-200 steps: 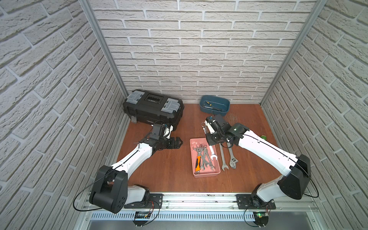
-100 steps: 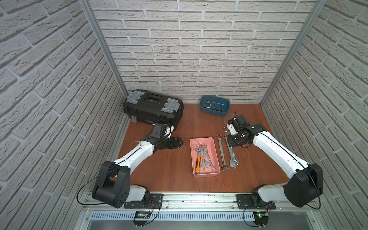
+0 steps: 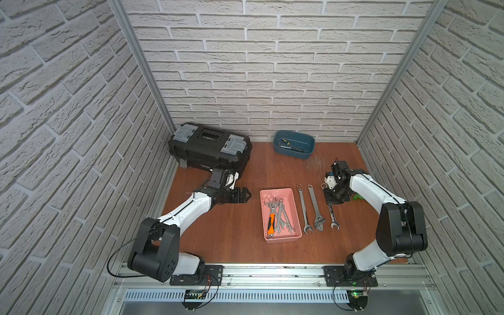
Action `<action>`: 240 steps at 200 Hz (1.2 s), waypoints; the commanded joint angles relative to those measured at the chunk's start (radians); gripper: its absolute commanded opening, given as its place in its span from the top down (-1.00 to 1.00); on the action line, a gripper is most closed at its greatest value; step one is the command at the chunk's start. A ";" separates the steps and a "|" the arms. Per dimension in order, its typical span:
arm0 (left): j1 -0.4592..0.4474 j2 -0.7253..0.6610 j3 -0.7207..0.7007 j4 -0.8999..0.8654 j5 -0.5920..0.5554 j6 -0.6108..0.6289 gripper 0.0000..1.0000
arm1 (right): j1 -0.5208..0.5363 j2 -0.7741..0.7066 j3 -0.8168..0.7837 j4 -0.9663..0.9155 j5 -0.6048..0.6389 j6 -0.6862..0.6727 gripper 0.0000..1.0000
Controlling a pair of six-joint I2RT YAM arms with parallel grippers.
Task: Take out the wrench from the storage box
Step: Place the wrench at the center of the board.
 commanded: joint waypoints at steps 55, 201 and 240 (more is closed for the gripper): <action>0.000 0.034 0.048 0.014 0.014 0.017 -0.97 | -0.031 0.138 0.050 0.069 -0.013 -0.012 0.91; 0.001 0.032 0.057 0.000 0.019 0.025 -0.97 | -0.029 0.127 0.062 0.056 -0.008 0.006 0.44; 0.008 0.000 0.058 -0.027 0.012 0.034 -0.97 | 0.060 0.008 0.154 -0.036 -0.022 0.042 0.36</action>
